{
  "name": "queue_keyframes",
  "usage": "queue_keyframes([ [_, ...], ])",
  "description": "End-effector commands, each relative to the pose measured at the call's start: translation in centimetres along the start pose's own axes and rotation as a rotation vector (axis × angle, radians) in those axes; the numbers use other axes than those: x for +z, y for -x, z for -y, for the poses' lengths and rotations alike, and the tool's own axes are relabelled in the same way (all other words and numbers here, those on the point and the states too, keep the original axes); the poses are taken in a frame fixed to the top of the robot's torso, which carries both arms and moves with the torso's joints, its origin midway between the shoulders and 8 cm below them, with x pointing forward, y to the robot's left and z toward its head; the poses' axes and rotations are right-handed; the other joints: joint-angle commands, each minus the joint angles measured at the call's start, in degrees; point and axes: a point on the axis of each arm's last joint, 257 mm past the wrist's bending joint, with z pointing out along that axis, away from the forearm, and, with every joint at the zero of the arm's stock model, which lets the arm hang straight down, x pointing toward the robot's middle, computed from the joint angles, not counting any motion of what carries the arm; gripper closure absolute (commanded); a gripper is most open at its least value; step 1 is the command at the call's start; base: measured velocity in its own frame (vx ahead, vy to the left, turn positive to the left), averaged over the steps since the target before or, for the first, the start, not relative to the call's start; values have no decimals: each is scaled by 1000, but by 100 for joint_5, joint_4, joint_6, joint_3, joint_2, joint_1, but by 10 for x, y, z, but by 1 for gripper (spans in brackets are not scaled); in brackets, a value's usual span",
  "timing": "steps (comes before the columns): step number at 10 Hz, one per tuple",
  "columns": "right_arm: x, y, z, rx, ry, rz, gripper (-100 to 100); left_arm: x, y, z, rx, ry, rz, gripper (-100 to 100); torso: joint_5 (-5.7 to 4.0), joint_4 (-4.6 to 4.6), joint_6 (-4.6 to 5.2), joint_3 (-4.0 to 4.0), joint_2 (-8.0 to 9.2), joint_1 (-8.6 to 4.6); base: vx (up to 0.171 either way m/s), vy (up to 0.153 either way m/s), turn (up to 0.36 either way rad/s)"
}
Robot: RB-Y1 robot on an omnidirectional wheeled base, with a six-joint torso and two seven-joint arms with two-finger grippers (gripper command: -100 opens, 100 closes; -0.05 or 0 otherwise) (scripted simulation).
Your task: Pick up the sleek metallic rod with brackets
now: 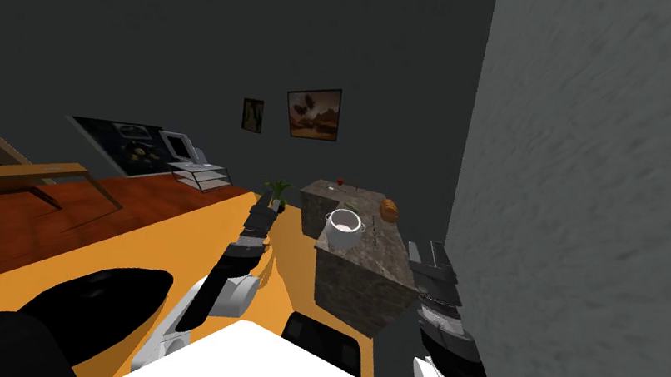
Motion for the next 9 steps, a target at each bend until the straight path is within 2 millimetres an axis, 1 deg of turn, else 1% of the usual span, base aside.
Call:
queue_keyframes([
  [1, -7, -2, 18, -16, -50, -38, -100, 0, 0, 0, 0, 0, 0, 0, 0, 0, 0, 0, 0, 0, -119, 110, -4],
  [2, -7, -3, 19, -20, -52, -48, -100, 0, 0, 0, 0, 0, 0, 0, 1, 2, 0, 5, 9, 5, -95, 92, -5],
  [4, -20, -4, 46, -39, -132, -97, -100, 0, 0, 0, 0, 0, 0, 0, 1, 1, 0, 3, 5, 5, -122, 123, 11],
  [5, -21, -5, 47, -50, -135, -117, -100, 0, 0, 0, 0, 0, 0, 0, 3, 4, 0, 11, 19, 14, -109, 109, 0],
  [6, -29, -4, 62, -57, -181, -137, -100, 0, 0, 0, 0, 0, 0, 0, 2, 4, 0, 8, 12, 7, -94, 100, 25],
  [7, -29, -4, 62, -66, -184, -154, -100, 0, 0, 0, 0, 0, 0, 0, 1, 2, 0, 5, 8, 3, -77, 79, 7],
  [8, -39, -3, 79, -76, -234, -178, -100, 0, 0, 0, 0, 0, 0, 0, 0, 1, 0, 1, 0, -5, -99, 102, 47],
  [9, -40, -3, 79, -83, -237, -191, -100, 0, 0, 0, 0, 0, 0, 0, 0, 1, -1, 3, 5, 2, -80, 84, 8],
])
